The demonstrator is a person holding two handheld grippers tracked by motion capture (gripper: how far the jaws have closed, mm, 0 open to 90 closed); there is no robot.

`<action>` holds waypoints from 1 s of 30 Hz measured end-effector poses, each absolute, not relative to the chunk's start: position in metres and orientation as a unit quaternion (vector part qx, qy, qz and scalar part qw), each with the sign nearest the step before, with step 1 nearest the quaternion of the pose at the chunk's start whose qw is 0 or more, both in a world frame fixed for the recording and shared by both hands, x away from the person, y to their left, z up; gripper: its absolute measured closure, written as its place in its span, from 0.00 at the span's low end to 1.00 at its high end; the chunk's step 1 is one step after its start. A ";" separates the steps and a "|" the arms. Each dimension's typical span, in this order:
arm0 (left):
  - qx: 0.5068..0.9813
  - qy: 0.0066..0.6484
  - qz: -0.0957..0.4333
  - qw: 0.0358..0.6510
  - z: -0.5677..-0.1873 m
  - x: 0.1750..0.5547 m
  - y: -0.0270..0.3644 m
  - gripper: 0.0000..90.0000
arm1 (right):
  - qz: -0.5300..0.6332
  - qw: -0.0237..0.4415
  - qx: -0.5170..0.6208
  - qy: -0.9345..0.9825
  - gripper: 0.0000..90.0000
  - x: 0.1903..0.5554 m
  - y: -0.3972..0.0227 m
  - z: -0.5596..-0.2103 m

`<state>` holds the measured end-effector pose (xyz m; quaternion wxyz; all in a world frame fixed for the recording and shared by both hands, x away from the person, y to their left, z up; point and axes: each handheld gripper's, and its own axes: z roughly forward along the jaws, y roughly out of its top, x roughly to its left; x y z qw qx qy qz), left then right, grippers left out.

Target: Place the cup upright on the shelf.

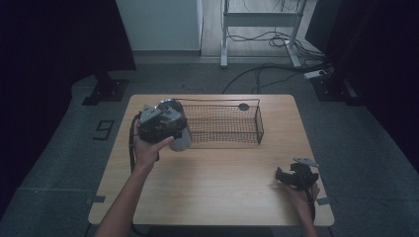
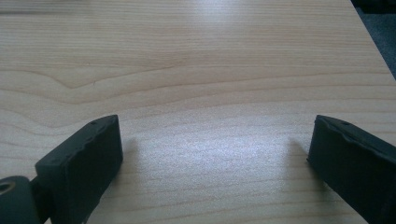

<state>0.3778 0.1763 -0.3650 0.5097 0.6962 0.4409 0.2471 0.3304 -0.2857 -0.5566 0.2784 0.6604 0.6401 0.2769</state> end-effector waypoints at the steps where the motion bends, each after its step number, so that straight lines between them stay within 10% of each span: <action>1: 0.696 0.442 0.246 0.509 -0.364 0.380 0.176 0.04 | 0.277 0.278 0.661 0.640 0.03 0.330 -0.286 -0.557; 30: 0.688 0.451 0.255 0.508 -0.340 0.409 0.173 0.04 | 0.276 0.278 0.661 0.640 0.03 0.331 -0.286 -0.556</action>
